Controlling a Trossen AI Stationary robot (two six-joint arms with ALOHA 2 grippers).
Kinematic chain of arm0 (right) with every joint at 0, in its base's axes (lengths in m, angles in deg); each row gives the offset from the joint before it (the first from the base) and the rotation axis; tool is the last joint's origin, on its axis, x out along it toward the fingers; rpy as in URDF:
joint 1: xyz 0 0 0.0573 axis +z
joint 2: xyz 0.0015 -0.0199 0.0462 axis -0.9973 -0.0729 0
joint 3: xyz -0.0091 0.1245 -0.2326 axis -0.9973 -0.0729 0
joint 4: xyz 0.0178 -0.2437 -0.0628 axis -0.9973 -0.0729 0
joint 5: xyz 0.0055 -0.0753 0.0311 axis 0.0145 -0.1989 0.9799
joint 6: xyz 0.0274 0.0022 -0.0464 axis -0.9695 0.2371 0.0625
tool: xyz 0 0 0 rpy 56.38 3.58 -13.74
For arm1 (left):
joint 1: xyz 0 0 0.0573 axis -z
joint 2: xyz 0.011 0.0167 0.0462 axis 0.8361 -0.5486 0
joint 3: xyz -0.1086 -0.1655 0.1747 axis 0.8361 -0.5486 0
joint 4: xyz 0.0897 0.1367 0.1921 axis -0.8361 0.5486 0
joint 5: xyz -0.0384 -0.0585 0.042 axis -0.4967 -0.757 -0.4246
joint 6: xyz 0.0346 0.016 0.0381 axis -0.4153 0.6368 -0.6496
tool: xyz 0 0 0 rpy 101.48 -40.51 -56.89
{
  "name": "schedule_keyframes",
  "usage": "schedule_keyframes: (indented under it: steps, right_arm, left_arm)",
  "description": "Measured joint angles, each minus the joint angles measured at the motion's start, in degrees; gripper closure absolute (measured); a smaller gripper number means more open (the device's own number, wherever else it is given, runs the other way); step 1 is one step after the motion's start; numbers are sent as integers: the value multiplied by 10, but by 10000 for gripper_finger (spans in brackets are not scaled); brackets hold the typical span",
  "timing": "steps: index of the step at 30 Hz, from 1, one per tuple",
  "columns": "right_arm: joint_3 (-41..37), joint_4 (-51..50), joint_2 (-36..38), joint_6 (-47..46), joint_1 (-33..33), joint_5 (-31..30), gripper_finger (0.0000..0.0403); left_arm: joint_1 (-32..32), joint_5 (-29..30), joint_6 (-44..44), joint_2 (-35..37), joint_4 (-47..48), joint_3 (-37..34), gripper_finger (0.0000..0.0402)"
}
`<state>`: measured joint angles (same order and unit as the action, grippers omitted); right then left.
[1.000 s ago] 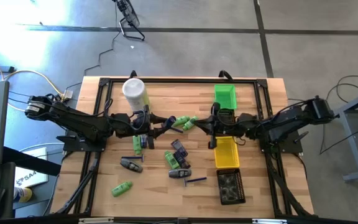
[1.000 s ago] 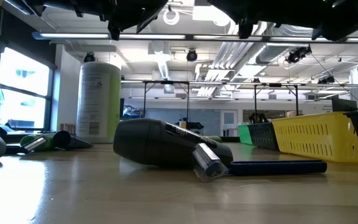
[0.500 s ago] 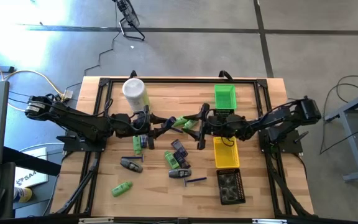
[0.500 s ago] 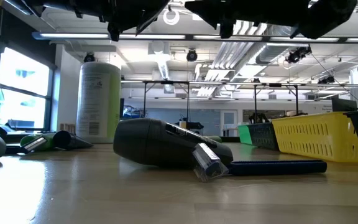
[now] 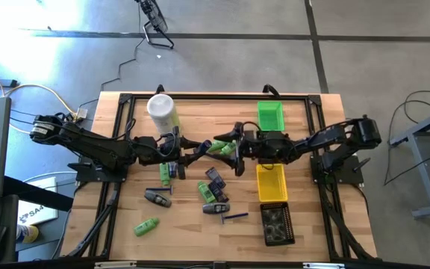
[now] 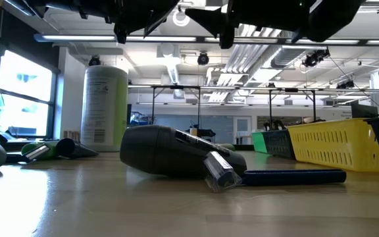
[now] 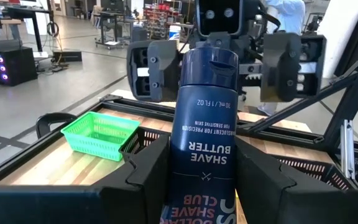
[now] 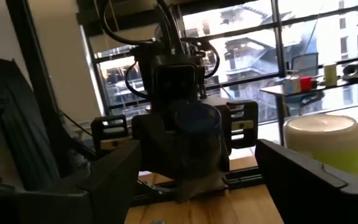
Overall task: Pick & Place Travel size toiletries
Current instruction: Put the blue shave cream into the green basket
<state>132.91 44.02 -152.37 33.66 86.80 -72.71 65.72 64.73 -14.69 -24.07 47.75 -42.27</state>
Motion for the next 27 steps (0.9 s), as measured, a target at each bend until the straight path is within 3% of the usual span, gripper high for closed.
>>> schedule_keyframes:
  steps: [9, 19, 27]
  right_arm:
    - [5, -7, 0, -3, -3, 14, 96]
    - [6, -9, 0, 0, -2, 35, 96]
    - [6, -22, 0, 1, -2, 26, 96]
  left_arm:
    - [0, -5, 0, 0, -13, 0, 247]
    - [-8, -8, -4, -54, -91, 1, 247]
    - [-42, -85, 16, -73, -101, 15, 247]
